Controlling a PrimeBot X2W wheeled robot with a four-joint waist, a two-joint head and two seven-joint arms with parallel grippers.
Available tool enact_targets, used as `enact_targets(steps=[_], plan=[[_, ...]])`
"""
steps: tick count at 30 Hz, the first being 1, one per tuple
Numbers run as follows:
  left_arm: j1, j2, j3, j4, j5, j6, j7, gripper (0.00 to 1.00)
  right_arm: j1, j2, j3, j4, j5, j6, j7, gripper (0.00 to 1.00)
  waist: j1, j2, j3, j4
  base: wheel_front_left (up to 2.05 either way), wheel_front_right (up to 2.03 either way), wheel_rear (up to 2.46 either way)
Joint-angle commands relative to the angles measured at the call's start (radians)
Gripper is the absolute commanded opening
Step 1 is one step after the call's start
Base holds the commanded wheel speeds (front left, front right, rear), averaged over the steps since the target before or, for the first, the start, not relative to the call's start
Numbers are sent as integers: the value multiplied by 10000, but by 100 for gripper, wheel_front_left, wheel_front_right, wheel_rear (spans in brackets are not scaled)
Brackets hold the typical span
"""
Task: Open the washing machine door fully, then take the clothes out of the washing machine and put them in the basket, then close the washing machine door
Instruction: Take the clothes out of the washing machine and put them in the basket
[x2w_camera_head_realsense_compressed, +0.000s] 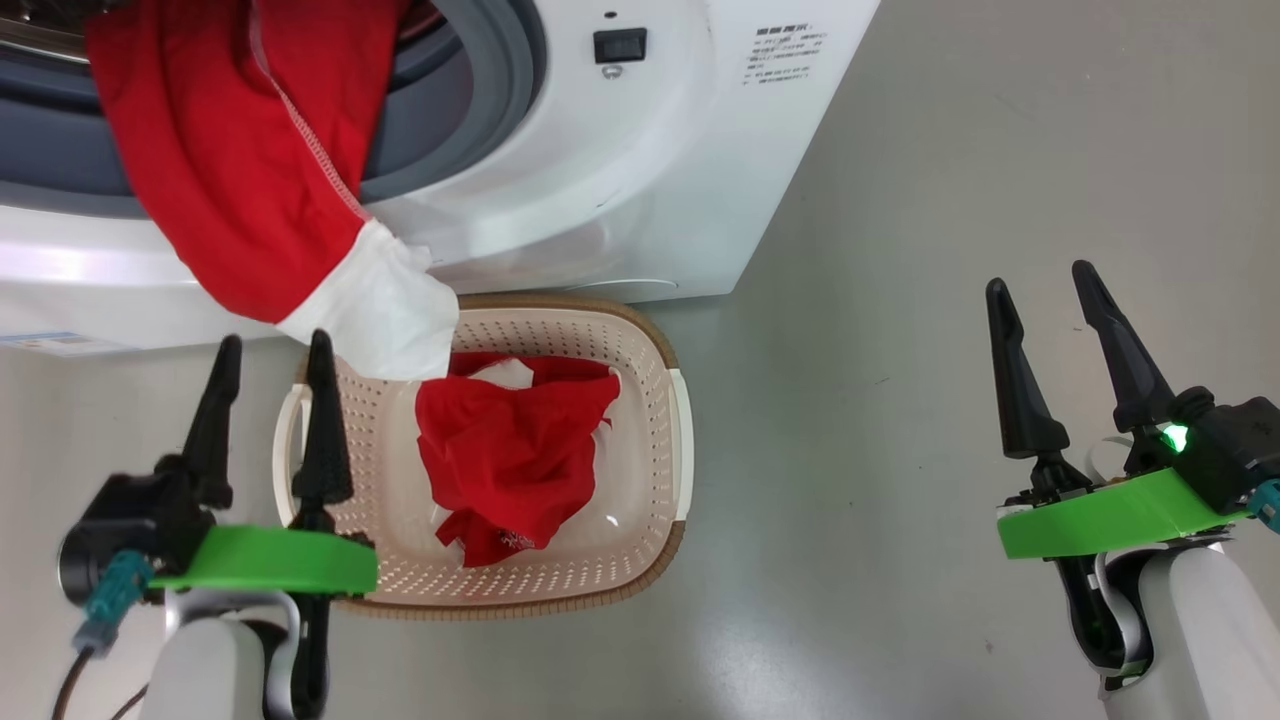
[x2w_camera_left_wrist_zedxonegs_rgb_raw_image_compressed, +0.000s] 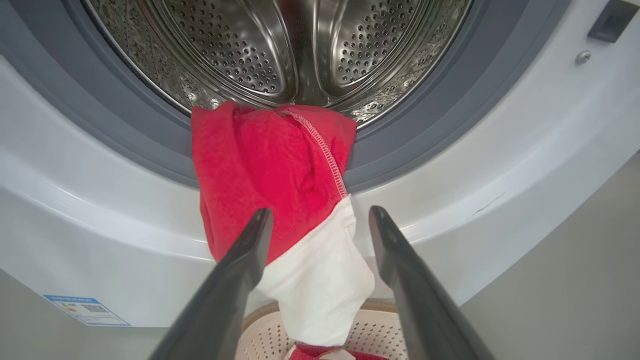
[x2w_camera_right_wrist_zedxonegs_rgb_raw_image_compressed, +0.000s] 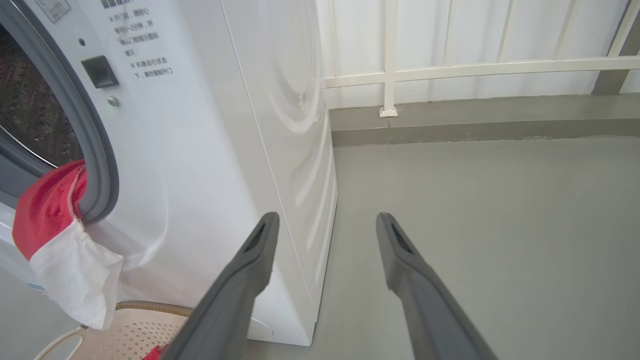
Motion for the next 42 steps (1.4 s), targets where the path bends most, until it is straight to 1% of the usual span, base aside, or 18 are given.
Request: enact_targets(steps=[1, 7, 13, 19, 21, 26, 32, 36, 42], plan=[[369, 254, 277, -394, -98, 151, -51, 100, 281, -74, 190, -239, -131, 48, -63, 100, 0, 0, -4, 5, 0, 0, 0], [914, 254, 241, -939, -263, 382, -51, 100, 308, -78, 161, -248, -131, 48, -63, 100, 0, 0, 3, 18, 0, 0, 0], [1037, 254, 164, -1153, -373, 516, -51, 100, 292, -77, 154, -259, -126, 48, -63, 100, 0, 0, 54, 42, 0, 0, 0], [817, 254, 135, -1209, -304, 532, -51, 100, 270, -72, 163, -263, -127, 48, -63, 100, 0, 0, 91, 26, 0, 0, 0], [640, 254, 134, -1194, -203, 474, -51, 100, 263, -66, 170, -259, -127, 48, -63, 100, 0, 0, 108, 21, 0, 0, 0], [-76, 254, 274, -990, 73, 285, -51, 100, 250, -45, 185, -248, -123, 48, -63, 100, 0, 0, 154, 21, 0, 0, 0], [-1426, 254, 690, -446, 475, -28, -51, 100, 173, -30, 250, -254, -130, 48, -63, 100, 0, 0, 298, -52, 0, 0, 0], [-2527, 254, 910, 163, 707, -172, -51, 100, 100, -19, 295, -269, -120, 48, -63, 100, 0, 0, 479, -125, 0, 0, 0], [-4008, 297, 1044, 1733, 1043, -325, -51, 100, -54, 19, 445, -224, -84, 48, -63, 100, 0, 0, 731, -351, 0, 0, 0]])
